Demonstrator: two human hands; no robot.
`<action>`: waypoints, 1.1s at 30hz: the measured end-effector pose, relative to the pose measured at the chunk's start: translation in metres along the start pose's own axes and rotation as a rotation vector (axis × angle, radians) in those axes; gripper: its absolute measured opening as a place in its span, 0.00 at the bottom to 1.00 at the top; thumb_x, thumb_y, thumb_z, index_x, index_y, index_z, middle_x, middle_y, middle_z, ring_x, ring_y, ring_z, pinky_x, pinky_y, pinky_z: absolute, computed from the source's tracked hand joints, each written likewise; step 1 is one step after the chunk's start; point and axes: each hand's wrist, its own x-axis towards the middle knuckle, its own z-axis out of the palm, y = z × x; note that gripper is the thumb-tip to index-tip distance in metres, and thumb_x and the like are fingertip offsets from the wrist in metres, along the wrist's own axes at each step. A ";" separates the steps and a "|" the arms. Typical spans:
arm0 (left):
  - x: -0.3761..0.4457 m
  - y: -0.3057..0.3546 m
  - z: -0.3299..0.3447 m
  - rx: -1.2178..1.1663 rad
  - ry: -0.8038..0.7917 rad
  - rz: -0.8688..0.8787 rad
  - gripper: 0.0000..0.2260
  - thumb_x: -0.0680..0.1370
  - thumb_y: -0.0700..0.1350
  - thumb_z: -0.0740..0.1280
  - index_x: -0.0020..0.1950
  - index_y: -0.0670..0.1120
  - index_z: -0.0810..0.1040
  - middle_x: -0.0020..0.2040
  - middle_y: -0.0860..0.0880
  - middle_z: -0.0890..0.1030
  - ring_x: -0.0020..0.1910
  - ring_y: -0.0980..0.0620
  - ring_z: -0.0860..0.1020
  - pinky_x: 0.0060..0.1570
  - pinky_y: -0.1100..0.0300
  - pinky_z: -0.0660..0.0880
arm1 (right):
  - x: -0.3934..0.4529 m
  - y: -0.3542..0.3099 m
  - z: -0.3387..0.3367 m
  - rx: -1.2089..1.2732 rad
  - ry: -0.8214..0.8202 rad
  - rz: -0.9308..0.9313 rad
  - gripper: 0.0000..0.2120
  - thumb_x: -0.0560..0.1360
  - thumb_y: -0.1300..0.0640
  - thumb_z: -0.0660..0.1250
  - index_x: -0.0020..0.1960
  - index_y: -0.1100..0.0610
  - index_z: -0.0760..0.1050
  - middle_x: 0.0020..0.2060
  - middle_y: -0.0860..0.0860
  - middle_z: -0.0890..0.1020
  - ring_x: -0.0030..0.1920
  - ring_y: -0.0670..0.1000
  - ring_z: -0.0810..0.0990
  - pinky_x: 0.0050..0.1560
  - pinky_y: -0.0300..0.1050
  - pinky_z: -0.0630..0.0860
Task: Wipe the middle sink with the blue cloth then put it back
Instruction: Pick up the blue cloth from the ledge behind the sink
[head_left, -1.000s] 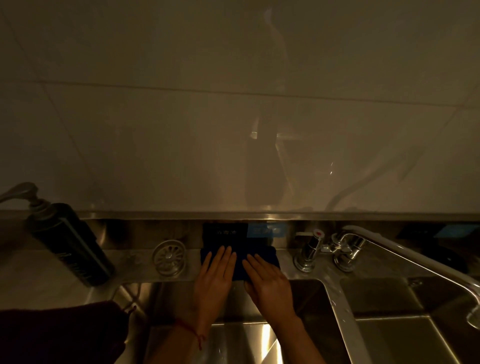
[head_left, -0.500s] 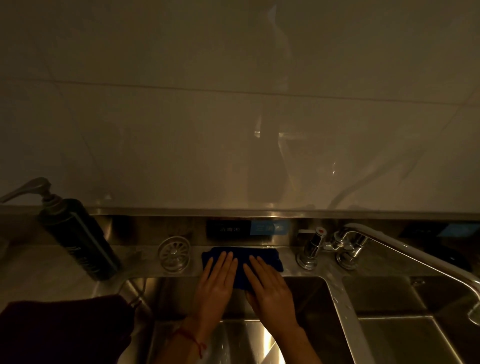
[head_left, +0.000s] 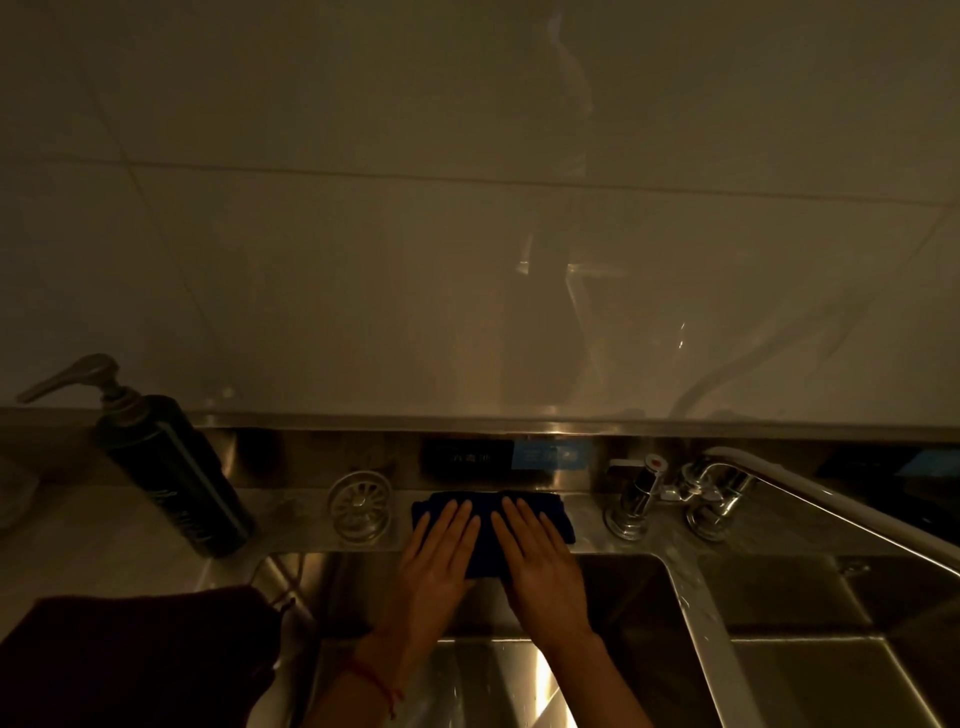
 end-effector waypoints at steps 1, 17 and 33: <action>0.001 0.001 -0.001 -0.020 -0.018 -0.001 0.34 0.47 0.57 0.84 0.48 0.43 0.86 0.51 0.45 0.86 0.50 0.48 0.85 0.75 0.55 0.39 | 0.000 0.001 0.001 0.003 0.008 -0.006 0.33 0.49 0.55 0.83 0.53 0.58 0.81 0.52 0.55 0.83 0.53 0.52 0.81 0.50 0.49 0.78; -0.001 0.009 -0.012 -0.086 -0.012 -0.025 0.34 0.49 0.56 0.84 0.49 0.40 0.86 0.51 0.43 0.85 0.50 0.47 0.85 0.75 0.59 0.37 | -0.008 0.003 -0.020 0.088 0.155 0.006 0.29 0.49 0.63 0.83 0.49 0.62 0.82 0.48 0.57 0.84 0.48 0.54 0.83 0.46 0.50 0.80; -0.017 0.047 -0.047 -0.180 0.154 0.056 0.35 0.49 0.40 0.85 0.55 0.36 0.83 0.56 0.39 0.83 0.55 0.43 0.83 0.74 0.60 0.37 | -0.036 -0.001 -0.076 0.040 0.304 0.068 0.18 0.63 0.64 0.75 0.52 0.63 0.80 0.51 0.58 0.83 0.52 0.55 0.82 0.51 0.53 0.78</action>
